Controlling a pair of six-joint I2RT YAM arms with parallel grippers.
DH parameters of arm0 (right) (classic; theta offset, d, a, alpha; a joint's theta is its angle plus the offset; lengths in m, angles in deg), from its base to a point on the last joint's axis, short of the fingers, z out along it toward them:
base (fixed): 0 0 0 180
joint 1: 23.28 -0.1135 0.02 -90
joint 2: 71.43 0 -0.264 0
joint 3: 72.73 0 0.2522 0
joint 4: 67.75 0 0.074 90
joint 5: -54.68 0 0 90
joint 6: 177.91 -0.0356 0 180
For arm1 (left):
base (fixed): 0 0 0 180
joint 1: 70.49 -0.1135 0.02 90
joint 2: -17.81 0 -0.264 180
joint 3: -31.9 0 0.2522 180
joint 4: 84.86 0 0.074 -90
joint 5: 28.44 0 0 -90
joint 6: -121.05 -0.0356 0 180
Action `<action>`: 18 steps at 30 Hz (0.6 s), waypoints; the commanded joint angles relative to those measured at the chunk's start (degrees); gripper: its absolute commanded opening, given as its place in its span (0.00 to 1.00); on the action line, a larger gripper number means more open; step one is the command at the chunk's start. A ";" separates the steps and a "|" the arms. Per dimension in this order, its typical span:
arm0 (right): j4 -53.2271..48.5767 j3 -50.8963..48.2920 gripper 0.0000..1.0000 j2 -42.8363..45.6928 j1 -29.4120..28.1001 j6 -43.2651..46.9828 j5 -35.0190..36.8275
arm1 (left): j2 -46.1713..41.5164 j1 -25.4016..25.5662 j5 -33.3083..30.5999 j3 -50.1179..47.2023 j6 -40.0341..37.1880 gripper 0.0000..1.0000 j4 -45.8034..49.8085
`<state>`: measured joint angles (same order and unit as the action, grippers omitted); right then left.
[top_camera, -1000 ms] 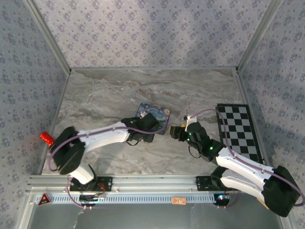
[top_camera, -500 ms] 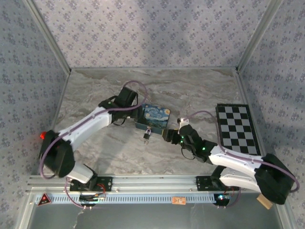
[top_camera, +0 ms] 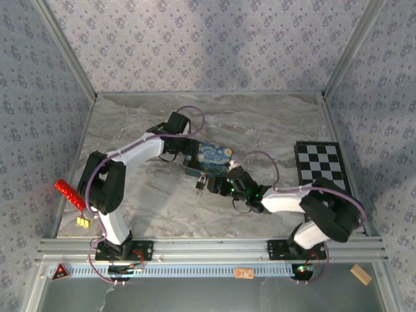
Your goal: Unlock the padlock with the key
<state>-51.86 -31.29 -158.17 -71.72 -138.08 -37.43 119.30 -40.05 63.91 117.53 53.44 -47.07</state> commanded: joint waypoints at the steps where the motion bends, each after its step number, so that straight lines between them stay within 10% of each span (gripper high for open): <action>1: 6.45 1.94 0.59 -3.45 2.72 -2.13 -5.55 | -0.08 0.18 1.73 -2.51 0.79 0.62 -3.31; 18: 15.36 4.31 0.46 -11.43 12.53 0.59 -17.60 | -8.58 2.19 -4.26 -19.52 11.31 0.58 -11.01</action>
<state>-42.72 -27.31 -167.63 -58.98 -136.55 -53.52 110.51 -39.33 61.00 100.75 62.43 -64.01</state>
